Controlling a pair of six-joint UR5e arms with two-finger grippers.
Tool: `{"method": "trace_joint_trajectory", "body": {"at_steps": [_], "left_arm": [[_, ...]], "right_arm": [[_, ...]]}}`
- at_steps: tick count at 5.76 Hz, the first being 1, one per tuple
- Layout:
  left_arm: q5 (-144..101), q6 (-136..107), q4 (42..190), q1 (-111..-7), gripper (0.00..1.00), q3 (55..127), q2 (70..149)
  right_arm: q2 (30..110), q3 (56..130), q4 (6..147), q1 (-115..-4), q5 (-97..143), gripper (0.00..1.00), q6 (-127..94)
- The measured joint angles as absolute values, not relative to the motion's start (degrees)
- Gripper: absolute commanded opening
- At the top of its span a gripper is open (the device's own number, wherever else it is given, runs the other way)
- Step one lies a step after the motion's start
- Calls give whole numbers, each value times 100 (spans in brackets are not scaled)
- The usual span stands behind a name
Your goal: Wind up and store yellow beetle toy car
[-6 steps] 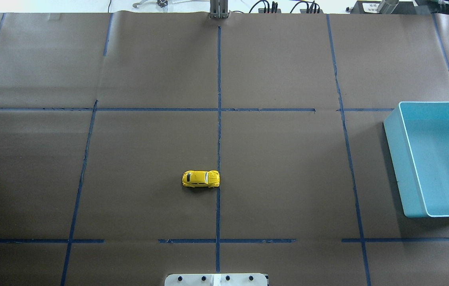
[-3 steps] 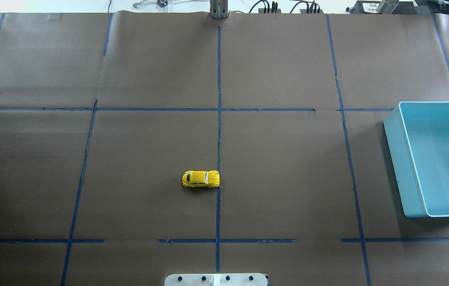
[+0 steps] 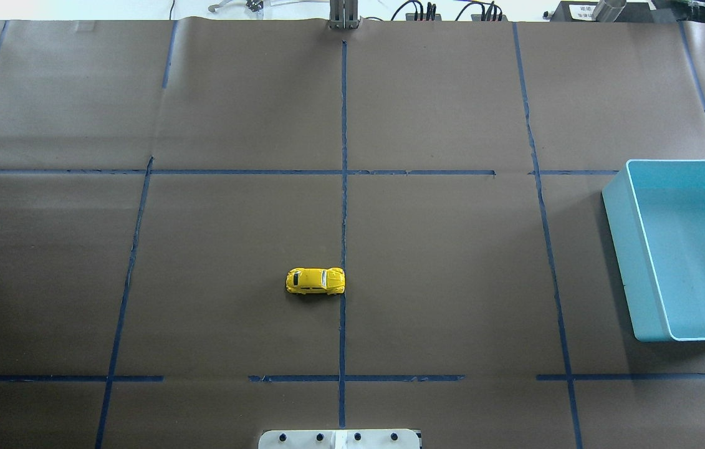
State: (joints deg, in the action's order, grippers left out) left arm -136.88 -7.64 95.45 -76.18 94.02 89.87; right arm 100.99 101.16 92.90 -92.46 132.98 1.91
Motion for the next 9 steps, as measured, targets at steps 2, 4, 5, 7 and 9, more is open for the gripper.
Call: {"method": "trace_joint_trajectory", "body": {"at_steps": [2,4,5,7,9], "left_arm": [[-13703,-773,9511,-6774,100,10383,9074],[-13696,-773,9507,-5829,100,10963,9772],[-13685,-768,9530,-5202,100,11178,10236],[-13663,-744,9523,-4066,100,11236,11237],[-13528,-724,9485,-3537,100,10791,12217]], "right_arm": [[10099,10116,9293,-9246,13298,100,192],[10089,10135,9292,-9246,13318,100,179],[10044,10156,9291,-9246,13317,100,185],[9990,10141,9294,-9246,13313,100,186],[9986,10121,9303,-9246,13318,100,185]]}}
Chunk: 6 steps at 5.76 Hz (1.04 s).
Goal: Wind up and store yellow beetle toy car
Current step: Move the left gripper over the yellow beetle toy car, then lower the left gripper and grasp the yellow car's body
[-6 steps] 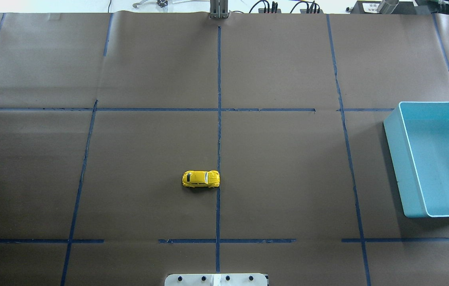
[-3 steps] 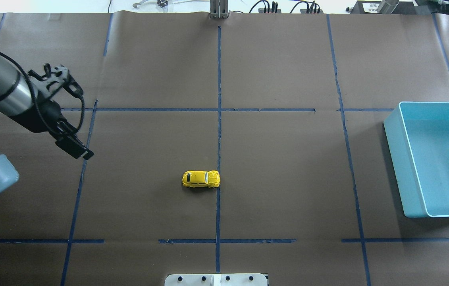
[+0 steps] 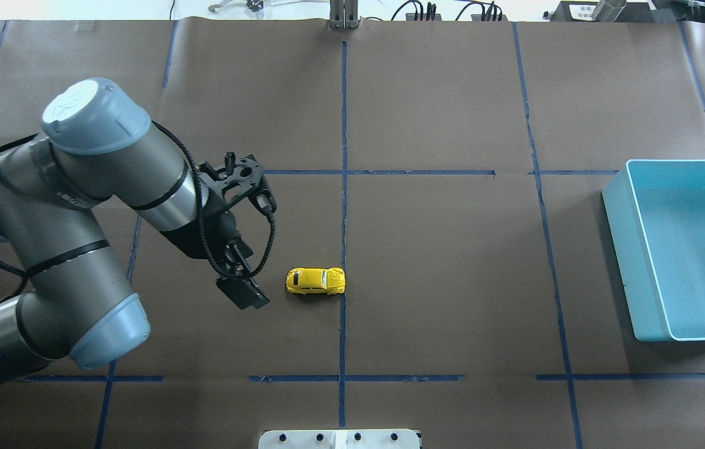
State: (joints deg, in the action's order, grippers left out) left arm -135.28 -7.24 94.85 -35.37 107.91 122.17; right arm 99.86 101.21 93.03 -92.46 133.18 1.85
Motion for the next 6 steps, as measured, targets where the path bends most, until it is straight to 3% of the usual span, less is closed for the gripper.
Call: {"method": "trace_joint_trajectory", "body": {"at_steps": [3,6], "left_arm": [[-12461,1321,7922,-3184,100,9991,13545],[-10440,2826,6766,-2546,100,9662,14244]], "right_arm": [[9999,10105,9308,-9246,13313,100,185],[10002,10058,9299,-9246,13317,100,185]]}}
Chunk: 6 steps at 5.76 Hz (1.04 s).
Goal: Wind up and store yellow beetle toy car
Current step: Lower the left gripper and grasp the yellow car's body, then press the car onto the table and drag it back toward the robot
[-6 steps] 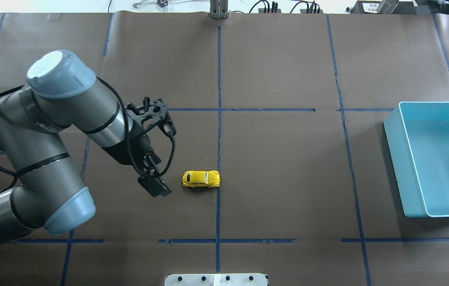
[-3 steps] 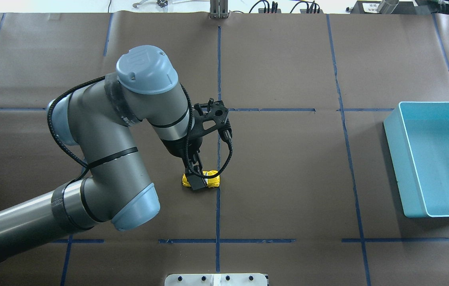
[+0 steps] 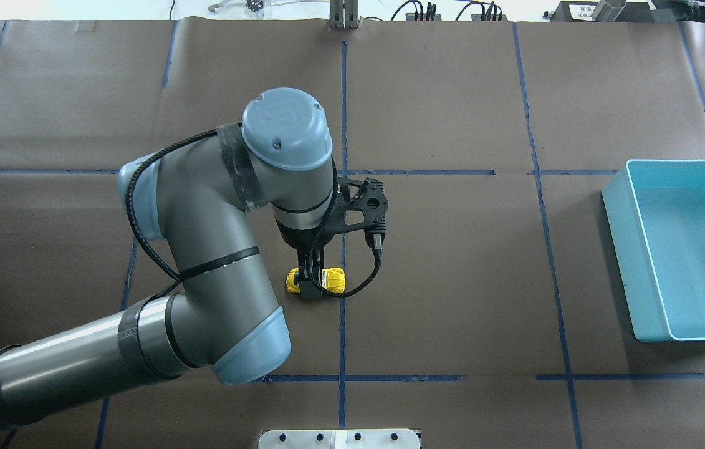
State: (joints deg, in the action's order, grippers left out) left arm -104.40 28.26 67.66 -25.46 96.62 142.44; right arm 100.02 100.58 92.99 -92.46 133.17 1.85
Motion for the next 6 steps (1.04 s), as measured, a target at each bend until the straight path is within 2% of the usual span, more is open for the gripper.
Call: {"method": "trace_joint_trajectory", "body": {"at_steps": [6], "left_arm": [[-9615,2304,7115,-2163,100,8404,14475]], "right_arm": [[9990,10055,9303,-9246,13340,100,176]]}}
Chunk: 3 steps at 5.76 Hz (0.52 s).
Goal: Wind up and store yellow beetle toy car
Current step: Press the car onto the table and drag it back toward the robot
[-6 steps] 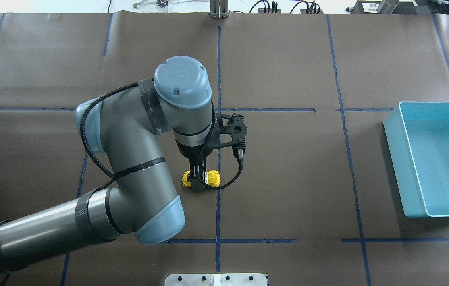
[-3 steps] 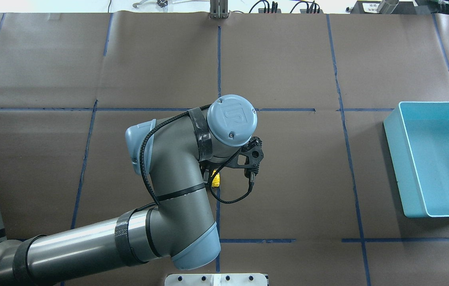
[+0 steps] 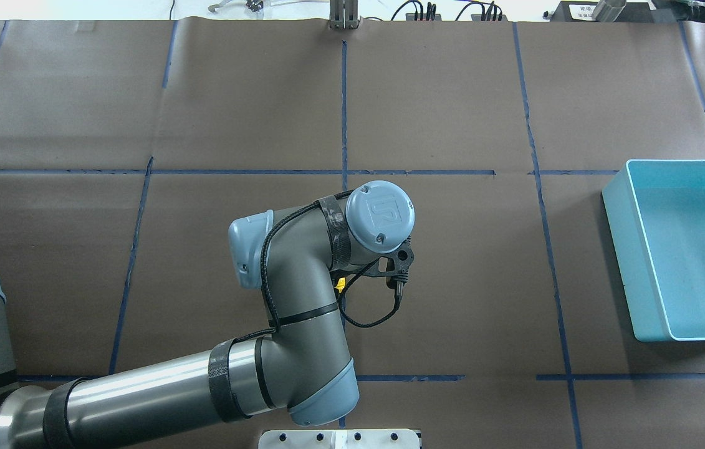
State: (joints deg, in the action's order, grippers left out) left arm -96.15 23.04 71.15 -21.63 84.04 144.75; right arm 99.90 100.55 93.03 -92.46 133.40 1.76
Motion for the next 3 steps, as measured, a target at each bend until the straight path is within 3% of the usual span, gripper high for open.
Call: {"method": "trace_joint_trajectory", "body": {"at_steps": [3], "left_arm": [[-9627,2176,7407,-2046,100,8102,14532]], "right_arm": [[9985,10061,9299,-9246,13364,100,176]]}}
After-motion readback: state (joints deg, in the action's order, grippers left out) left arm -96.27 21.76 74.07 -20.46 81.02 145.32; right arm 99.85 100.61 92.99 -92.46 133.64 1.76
